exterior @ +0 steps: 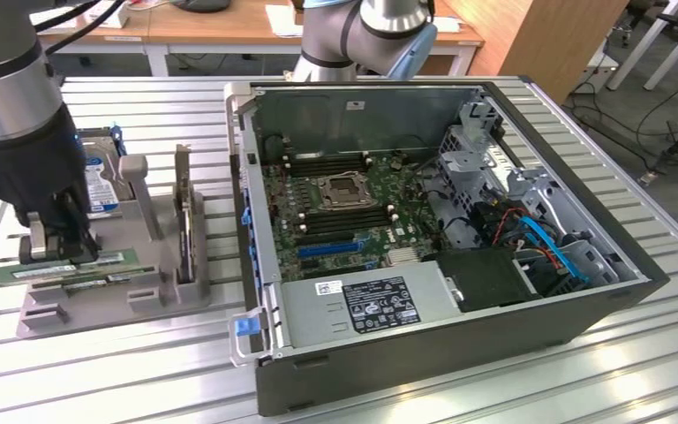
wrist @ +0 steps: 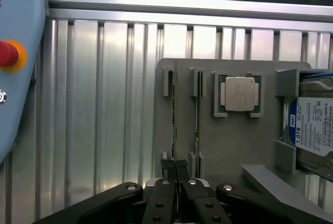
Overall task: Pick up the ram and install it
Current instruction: 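Pick up the ram and move it above insertion slot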
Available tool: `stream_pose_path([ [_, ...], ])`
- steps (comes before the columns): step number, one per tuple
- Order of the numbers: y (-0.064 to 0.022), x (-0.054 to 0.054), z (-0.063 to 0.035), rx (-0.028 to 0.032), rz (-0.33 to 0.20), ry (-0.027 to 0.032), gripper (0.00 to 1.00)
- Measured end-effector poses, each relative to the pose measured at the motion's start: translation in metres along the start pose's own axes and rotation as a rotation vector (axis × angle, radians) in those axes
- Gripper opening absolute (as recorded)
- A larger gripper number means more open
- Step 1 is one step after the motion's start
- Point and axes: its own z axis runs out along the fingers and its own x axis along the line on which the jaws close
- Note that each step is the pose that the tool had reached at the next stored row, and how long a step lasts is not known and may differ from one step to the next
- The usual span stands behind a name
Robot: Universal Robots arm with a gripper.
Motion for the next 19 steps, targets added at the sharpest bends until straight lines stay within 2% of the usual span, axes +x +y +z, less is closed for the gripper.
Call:
stream_pose_path([
  [19,0.0007,0.000,-0.0280,-0.0001,0.000,0.0000,0.11],
])
